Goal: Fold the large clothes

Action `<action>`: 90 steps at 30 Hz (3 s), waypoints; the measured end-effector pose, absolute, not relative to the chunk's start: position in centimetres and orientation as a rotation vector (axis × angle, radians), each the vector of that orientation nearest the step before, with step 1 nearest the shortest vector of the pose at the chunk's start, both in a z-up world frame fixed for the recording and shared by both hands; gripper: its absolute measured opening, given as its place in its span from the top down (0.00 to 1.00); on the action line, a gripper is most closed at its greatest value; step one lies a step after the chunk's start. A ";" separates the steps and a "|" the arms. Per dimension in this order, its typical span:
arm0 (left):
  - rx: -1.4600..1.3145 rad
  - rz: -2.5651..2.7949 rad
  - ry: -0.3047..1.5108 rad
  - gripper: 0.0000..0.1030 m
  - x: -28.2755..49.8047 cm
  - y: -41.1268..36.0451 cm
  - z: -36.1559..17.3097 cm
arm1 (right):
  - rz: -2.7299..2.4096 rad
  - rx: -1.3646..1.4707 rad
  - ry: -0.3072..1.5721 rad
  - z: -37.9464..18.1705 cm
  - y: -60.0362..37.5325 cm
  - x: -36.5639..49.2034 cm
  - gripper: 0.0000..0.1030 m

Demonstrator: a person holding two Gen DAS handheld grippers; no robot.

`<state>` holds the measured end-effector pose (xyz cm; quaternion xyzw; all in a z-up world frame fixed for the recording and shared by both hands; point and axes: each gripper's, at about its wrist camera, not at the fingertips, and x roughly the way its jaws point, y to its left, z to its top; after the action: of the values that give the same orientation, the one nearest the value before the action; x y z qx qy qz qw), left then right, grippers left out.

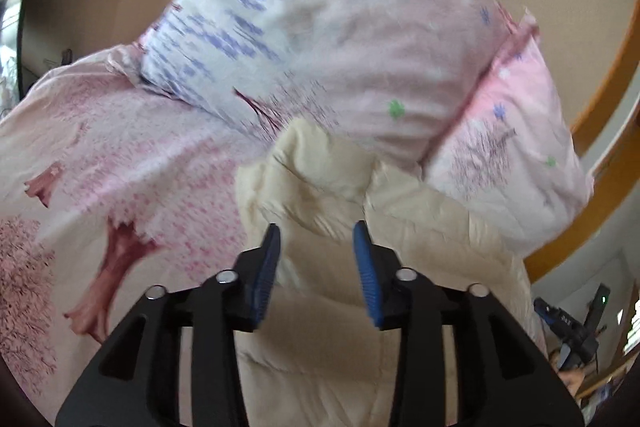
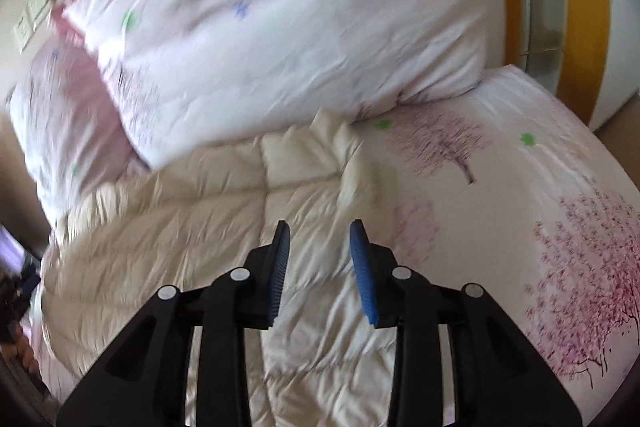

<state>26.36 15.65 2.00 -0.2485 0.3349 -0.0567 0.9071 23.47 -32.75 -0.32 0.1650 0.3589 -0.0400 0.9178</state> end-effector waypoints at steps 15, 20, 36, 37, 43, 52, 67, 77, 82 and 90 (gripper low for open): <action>-0.716 -0.138 0.796 0.58 25.3 18.0 -0.8 | -0.082 0.559 0.820 -3.2 -34.5 22.4 0.37; -0.787 -0.182 0.751 0.39 20.2 19.8 0.1 | -0.077 0.717 0.737 -1.7 -36.5 15.9 0.26; -0.901 -0.292 0.912 0.33 15.3 14.5 -2.4 | 0.040 1.116 0.880 -7.8 -35.9 13.2 0.24; -0.903 -0.281 0.907 0.33 15.4 14.3 -2.5 | 0.044 1.135 0.877 -8.2 -35.7 13.4 0.23; -0.971 -0.219 0.915 0.33 16.2 13.7 -3.8 | 0.027 1.161 0.815 -8.4 -35.7 14.0 0.23; -1.080 -0.111 0.823 0.35 17.2 15.1 -4.5 | 0.003 1.156 0.748 -8.4 -36.2 14.3 0.35; -1.220 -0.088 0.726 0.82 18.0 16.2 -5.7 | 0.044 1.111 0.671 -7.5 -36.1 14.3 0.82; -1.176 -0.132 0.591 0.88 14.3 18.3 -1.9 | 0.178 1.014 0.646 -2.7 -33.5 11.9 0.84; -1.175 -0.121 0.563 0.88 10.0 19.8 -1.7 | 0.250 0.946 0.681 -1.9 -31.6 9.4 0.84; -1.204 -0.086 0.563 0.88 3.8 21.3 -3.5 | 0.286 0.864 0.729 -3.1 -29.4 5.5 0.84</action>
<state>3.82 21.26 -3.51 -0.5587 0.2613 -0.0398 0.7862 5.46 -29.38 -3.15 0.4081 0.3444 0.1351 0.8346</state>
